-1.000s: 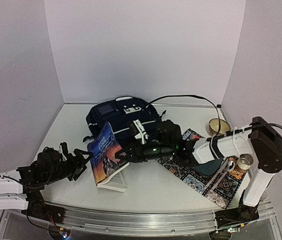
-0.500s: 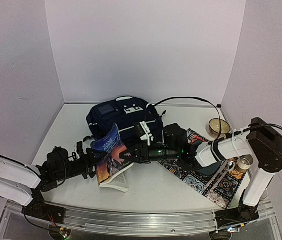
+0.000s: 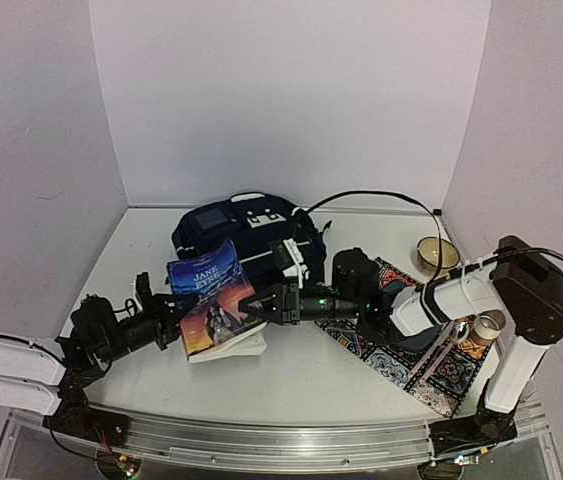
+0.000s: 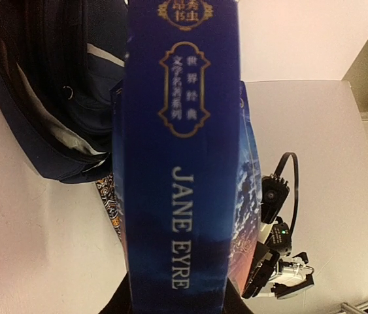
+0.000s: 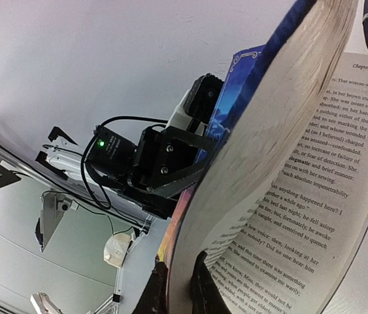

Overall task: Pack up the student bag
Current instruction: Pass from the right arm to the left, then pass from the left arm to the right

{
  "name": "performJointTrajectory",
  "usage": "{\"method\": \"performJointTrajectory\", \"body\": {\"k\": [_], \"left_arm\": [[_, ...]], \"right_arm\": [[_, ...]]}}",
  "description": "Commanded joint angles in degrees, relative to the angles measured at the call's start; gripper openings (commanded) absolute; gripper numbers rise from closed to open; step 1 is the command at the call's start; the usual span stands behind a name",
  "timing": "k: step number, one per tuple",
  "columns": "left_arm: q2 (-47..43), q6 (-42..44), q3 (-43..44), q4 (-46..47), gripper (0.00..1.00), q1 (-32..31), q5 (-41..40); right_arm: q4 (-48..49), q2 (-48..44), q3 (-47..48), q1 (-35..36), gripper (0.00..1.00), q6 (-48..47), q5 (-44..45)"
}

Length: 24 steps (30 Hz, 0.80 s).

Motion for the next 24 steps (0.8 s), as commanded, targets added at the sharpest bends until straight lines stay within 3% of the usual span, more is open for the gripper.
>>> {"method": "performJointTrajectory", "body": {"k": [1, 6, 12, 20, 24], "left_arm": [[-5.02, -0.08, 1.17, 12.35, 0.0, -0.89, 3.51], [-6.61, 4.23, 4.39, 11.54, 0.0, -0.71, -0.5], [-3.06, 10.11, 13.26, 9.05, 0.0, 2.01, -1.85], [3.54, 14.59, 23.48, 8.53, 0.0, 6.14, -2.75], [7.31, 17.24, 27.75, 8.53, 0.0, 6.16, -2.73]], "right_arm": [[1.23, -0.83, 1.79, -0.37, 0.21, -2.16, 2.01], [-7.3, -5.3, 0.81, -0.65, 0.6, -4.99, 8.08], [-11.27, -11.76, -3.32, -1.17, 0.96, -5.03, 14.07], [-11.67, -16.17, -5.42, -1.18, 0.98, -2.67, 16.81], [-2.97, -14.76, -6.14, -1.08, 0.98, 0.07, 14.28]]}}
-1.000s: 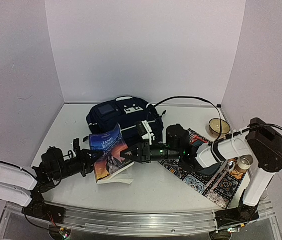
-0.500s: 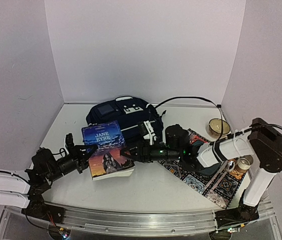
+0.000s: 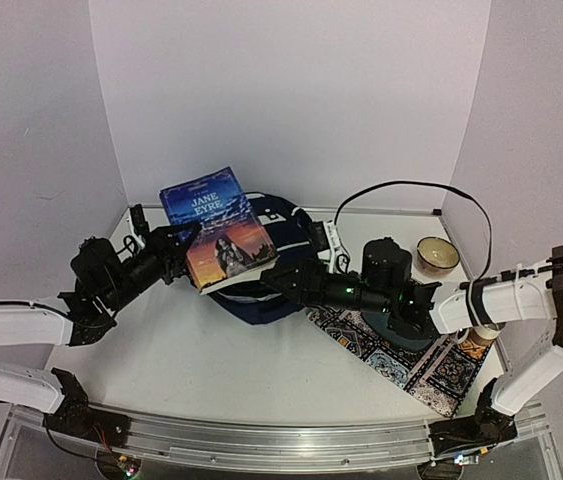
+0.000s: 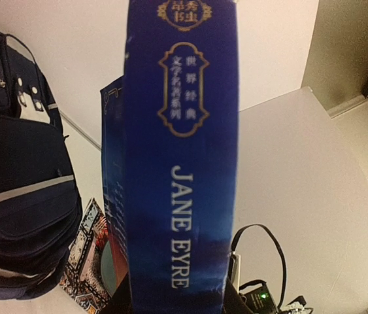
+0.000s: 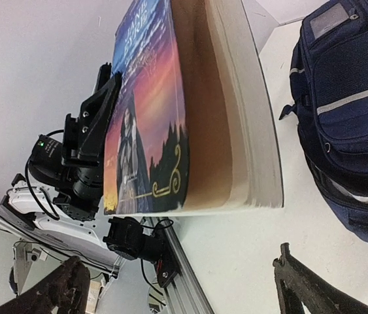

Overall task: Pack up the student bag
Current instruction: Pass from the left arm to the right

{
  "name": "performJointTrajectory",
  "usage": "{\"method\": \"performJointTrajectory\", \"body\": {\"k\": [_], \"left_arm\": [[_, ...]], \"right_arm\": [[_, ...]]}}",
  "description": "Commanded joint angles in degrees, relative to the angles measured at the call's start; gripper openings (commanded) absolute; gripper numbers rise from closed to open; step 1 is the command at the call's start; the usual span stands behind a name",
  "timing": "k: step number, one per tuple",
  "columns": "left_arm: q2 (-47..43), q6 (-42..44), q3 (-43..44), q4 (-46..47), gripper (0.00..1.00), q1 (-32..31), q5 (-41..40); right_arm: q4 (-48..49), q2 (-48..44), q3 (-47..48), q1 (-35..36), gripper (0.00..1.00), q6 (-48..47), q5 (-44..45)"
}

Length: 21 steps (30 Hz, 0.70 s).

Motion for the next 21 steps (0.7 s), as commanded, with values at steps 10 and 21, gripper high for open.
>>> {"method": "performJointTrajectory", "body": {"k": [10, 21], "left_arm": [[9.25, 3.34, 16.11, 12.2, 0.0, -0.08, -1.62], [12.02, -0.69, 18.18, 14.85, 0.0, -0.07, -0.97]], "right_arm": [[23.42, 7.27, 3.45, 0.28, 0.98, 9.94, -4.63], [30.74, 12.51, 8.98, 0.27, 0.98, 10.55, -4.83]]}}
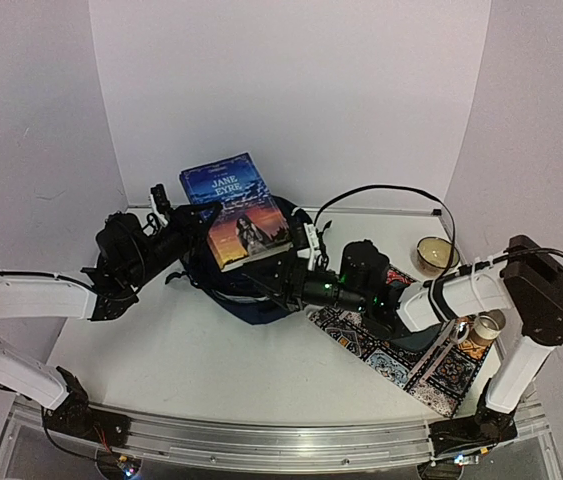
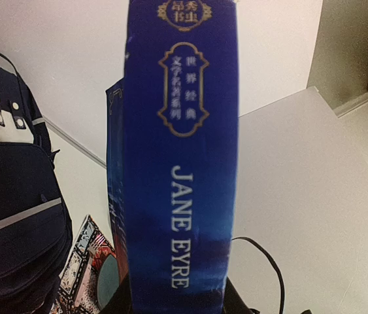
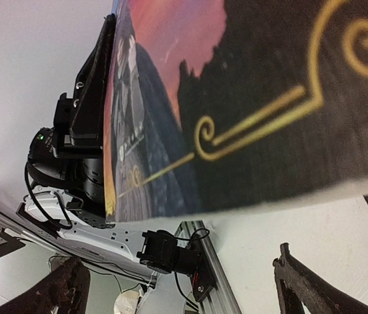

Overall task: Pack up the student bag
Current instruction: Pass from the left arm to the right

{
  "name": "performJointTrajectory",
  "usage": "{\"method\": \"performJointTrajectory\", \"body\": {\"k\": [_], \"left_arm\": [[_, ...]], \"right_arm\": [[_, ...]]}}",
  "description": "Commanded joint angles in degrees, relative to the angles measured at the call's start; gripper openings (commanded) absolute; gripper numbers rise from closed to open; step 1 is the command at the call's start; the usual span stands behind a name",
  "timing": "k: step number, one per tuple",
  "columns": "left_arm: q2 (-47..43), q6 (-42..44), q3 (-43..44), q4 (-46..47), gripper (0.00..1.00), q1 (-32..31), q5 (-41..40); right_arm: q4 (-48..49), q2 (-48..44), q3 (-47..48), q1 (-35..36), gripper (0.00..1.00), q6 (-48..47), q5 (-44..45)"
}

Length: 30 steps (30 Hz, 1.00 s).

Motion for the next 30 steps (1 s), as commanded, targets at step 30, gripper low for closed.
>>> {"method": "performJointTrajectory", "body": {"k": [30], "left_arm": [[-1.23, -11.56, -5.61, 21.58, 0.0, -1.72, 0.7]], "right_arm": [[42.89, 2.36, 5.71, -5.34, 0.79, 0.43, 6.08]]}}
